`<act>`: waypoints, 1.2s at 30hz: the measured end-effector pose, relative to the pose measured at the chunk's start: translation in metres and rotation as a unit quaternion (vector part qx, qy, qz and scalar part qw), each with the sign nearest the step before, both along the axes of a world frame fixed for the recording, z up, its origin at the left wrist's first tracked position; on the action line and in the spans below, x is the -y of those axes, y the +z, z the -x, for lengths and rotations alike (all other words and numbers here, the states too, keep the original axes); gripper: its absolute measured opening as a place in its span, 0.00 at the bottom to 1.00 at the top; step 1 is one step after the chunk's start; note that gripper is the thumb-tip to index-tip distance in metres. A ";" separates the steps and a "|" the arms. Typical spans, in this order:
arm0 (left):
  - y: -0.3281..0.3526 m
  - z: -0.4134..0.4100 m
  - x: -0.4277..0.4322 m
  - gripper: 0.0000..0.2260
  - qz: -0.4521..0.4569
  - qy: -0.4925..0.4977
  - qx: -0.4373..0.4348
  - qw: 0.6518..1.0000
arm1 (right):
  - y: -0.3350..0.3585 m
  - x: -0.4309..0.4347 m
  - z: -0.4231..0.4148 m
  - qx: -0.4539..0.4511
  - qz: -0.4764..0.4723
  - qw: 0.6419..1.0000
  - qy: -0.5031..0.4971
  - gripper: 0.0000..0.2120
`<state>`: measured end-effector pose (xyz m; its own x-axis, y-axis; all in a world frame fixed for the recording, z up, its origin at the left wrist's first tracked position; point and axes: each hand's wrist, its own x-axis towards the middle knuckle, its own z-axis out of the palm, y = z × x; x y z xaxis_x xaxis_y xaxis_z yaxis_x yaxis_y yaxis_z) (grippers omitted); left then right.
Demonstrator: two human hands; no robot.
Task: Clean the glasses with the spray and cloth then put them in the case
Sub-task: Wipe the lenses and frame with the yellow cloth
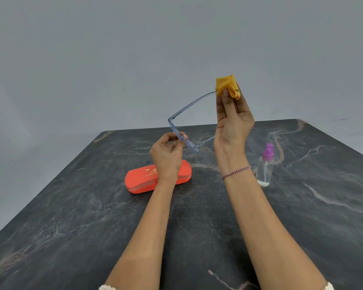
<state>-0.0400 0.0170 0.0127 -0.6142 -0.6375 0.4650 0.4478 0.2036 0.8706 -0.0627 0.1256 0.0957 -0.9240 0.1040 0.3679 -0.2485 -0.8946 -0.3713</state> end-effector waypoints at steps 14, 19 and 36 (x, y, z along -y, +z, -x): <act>0.009 -0.004 -0.005 0.05 0.087 0.078 0.010 0.993 | -0.028 0.041 -0.016 -0.063 -0.330 0.942 -0.016 0.11; 0.009 -0.004 -0.002 0.06 0.099 0.130 0.006 0.986 | -0.030 0.044 -0.021 -0.068 -0.366 0.928 -0.022 0.09; 0.006 -0.005 0.005 0.03 0.155 0.222 -0.026 0.962 | -0.024 0.048 -0.034 -0.015 -0.290 0.956 0.034 0.09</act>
<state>-0.0346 0.0124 0.0182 -0.2843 -0.6570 0.6983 0.2988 0.6313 0.7157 -0.0291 0.0779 0.0717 -0.9092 -0.1853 0.3729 -0.2163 -0.5551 -0.8032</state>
